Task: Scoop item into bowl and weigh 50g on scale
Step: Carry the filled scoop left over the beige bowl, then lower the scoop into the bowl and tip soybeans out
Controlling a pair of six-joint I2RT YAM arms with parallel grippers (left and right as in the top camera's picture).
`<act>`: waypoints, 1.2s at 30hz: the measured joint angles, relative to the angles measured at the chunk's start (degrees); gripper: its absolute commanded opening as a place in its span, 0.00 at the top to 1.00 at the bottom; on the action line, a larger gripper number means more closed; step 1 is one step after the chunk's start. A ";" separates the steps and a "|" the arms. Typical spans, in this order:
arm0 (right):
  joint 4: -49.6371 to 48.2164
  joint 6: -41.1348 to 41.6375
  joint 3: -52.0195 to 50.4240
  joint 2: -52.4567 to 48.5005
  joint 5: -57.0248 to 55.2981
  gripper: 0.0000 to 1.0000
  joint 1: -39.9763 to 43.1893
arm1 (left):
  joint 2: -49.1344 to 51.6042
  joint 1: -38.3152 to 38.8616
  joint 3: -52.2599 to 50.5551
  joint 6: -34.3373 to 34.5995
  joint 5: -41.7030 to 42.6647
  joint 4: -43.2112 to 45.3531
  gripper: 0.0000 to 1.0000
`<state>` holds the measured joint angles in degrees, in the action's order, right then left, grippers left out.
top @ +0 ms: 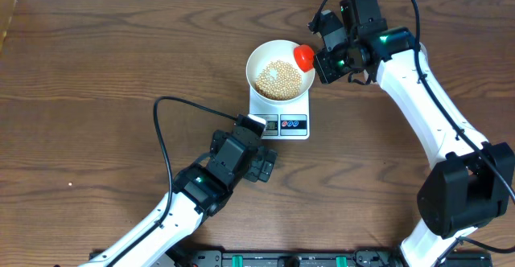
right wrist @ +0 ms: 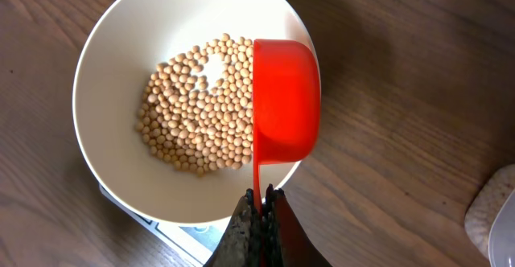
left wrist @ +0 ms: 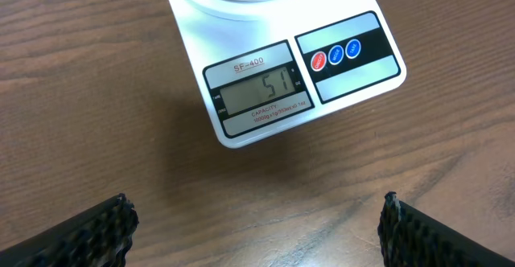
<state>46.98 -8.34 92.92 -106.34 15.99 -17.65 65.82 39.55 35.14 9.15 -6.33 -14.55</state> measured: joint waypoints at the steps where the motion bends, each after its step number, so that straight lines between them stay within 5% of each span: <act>1: -0.02 -0.09 0.00 0.00 -0.04 0.99 0.00 | 0.00 0.00 0.00 0.00 0.00 0.00 0.02; 11: -3.63 -1.55 0.00 0.00 0.35 0.99 -0.11 | 0.00 0.00 0.00 0.00 0.00 0.02 0.02; 36: 0.37 -24.13 0.00 -3.15 3.72 0.99 -4.13 | 0.00 0.00 0.00 0.00 -0.02 0.00 0.02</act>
<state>47.35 -32.47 92.92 -109.49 19.70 -21.78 65.82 39.55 35.14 9.15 -6.35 -14.55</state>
